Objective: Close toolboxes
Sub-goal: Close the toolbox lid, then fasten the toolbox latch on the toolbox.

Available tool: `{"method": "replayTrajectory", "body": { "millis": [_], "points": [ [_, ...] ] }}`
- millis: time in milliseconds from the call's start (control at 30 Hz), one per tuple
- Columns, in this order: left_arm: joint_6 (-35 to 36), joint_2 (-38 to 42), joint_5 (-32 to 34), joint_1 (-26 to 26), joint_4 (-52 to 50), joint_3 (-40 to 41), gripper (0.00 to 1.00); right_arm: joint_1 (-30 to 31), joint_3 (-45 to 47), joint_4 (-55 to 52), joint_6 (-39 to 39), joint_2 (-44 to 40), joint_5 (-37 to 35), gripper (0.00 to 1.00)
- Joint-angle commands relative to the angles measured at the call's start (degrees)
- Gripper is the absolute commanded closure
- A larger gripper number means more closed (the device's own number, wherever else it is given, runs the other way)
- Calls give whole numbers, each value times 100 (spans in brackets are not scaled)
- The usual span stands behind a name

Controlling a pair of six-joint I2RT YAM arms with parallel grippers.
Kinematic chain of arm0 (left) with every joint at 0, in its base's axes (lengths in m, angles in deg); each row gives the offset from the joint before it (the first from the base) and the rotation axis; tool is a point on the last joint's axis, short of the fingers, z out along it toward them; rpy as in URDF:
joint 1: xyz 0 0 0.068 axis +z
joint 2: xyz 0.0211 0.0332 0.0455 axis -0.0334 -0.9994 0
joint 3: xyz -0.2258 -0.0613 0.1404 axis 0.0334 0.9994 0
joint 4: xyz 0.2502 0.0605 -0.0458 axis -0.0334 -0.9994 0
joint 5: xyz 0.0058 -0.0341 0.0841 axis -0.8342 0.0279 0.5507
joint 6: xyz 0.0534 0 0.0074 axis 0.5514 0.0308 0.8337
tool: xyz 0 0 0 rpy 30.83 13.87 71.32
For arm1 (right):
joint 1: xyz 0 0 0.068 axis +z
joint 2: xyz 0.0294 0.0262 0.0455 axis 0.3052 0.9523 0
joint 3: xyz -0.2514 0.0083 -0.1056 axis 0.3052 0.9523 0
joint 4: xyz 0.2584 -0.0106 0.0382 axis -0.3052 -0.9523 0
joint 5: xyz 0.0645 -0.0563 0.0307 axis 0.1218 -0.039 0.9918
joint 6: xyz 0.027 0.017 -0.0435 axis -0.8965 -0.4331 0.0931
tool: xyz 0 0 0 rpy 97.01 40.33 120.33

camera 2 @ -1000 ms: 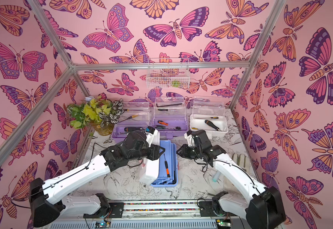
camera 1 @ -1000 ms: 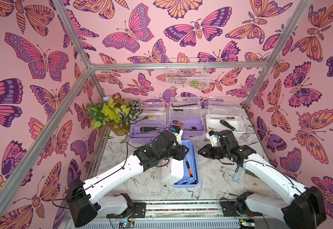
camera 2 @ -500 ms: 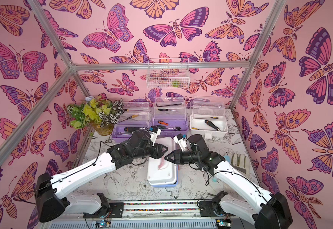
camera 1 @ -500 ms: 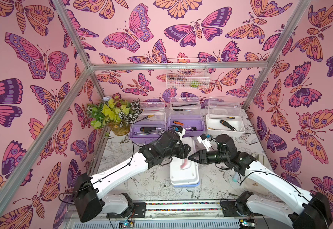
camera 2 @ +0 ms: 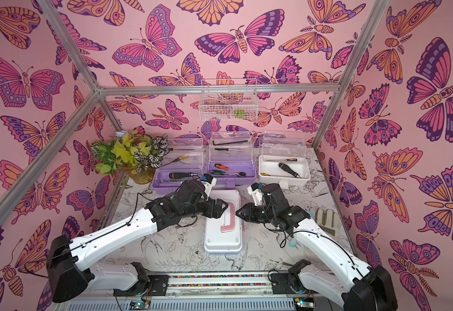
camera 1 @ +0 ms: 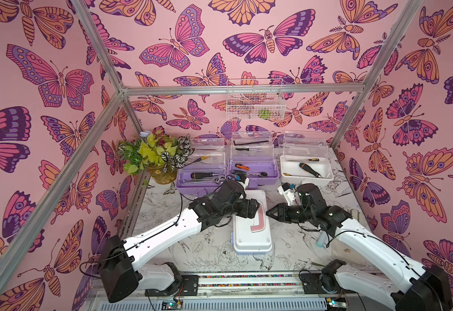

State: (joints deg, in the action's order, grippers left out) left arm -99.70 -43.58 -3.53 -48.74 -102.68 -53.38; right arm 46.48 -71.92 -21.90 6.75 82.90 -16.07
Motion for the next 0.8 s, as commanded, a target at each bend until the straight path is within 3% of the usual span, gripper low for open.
{"method": "replayTrajectory", "body": {
  "millis": [0,600,767],
  "points": [
    [61,-329,336,7,-406,168,2,-269,-167,-947,362,-27,-747,66],
    [397,-1267,793,-15,-1536,-477,2,-664,301,-768,440,176,-532,67],
    [322,-1173,942,177,-1667,-320,2,-665,516,-298,378,368,19,66]
  ]
}}
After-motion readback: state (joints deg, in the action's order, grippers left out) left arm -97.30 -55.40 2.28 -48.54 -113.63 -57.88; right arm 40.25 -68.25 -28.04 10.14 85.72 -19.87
